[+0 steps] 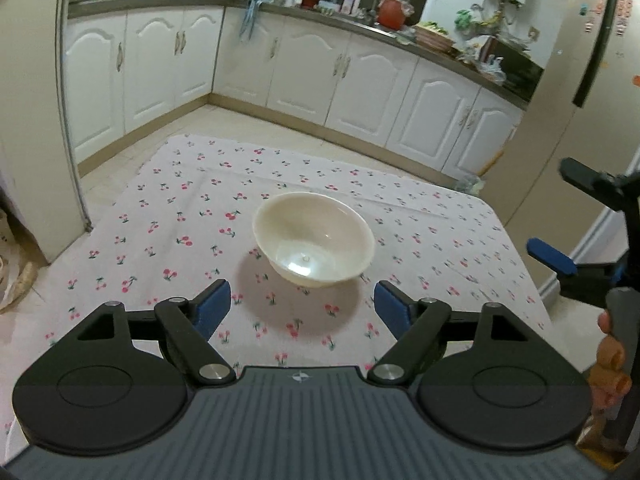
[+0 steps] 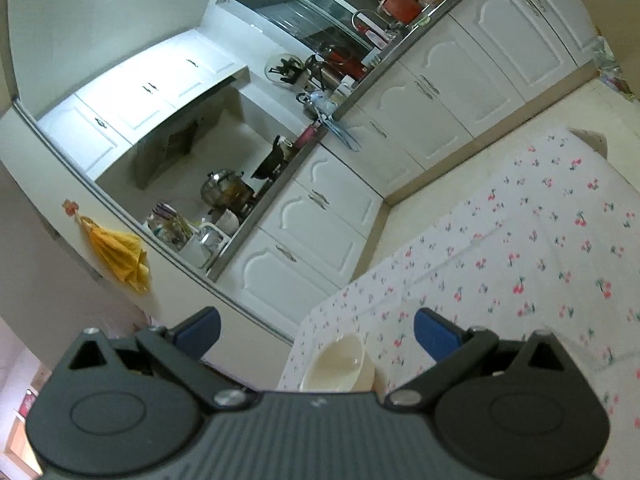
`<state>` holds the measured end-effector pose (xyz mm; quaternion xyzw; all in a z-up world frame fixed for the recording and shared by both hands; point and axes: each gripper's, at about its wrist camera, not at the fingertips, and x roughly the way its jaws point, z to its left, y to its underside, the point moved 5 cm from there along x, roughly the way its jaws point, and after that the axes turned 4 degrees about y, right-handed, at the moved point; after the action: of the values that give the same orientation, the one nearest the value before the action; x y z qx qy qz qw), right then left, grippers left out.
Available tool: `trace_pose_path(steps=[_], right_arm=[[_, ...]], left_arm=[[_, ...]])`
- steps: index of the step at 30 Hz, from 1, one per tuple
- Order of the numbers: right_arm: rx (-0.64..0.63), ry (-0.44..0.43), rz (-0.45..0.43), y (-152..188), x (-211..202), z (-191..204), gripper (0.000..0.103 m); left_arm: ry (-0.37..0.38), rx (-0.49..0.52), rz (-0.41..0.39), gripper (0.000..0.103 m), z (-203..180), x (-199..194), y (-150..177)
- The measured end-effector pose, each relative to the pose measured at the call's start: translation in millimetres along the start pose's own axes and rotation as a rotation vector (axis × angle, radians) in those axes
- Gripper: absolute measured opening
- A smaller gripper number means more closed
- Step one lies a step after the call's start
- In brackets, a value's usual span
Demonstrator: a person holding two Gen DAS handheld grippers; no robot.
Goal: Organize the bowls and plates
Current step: 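Move both tools to the second cream plastic bowl, then grip the second cream bowl rim with both tools and lift it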
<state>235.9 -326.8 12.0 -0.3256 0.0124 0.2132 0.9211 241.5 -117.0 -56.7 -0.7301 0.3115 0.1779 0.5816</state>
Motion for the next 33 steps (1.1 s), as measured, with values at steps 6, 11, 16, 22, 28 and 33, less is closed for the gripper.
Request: trace_pose_path(steps=[6, 11, 16, 22, 28, 33], right_arm=[[0.064, 0.013, 0.006, -5, 15, -30, 0.102], [0.105, 0.023, 0.026, -4, 20, -45, 0.102], [0.132, 0.02, 0.034, -4, 19, -48, 0.102], [0.136, 0.008, 0.054, -1, 19, -47, 0.102], [0.133, 0.005, 0.085, 2, 24, -45, 0.102], [0.139, -0.007, 0.114, 6, 30, -43, 0.102]], left_arm=[[-0.048, -0.046, 0.05, 0.097, 11, 40, -18], [-0.073, -0.114, 0.097, 0.093, 24, 70, -27], [-0.092, -0.107, 0.132, 0.081, 29, 92, -31], [-0.122, -0.067, 0.131, 0.063, 39, 116, -43], [-0.112, -0.037, 0.136, 0.036, 38, 130, -48], [-0.077, -0.01, 0.147, 0.03, 24, 128, -46]])
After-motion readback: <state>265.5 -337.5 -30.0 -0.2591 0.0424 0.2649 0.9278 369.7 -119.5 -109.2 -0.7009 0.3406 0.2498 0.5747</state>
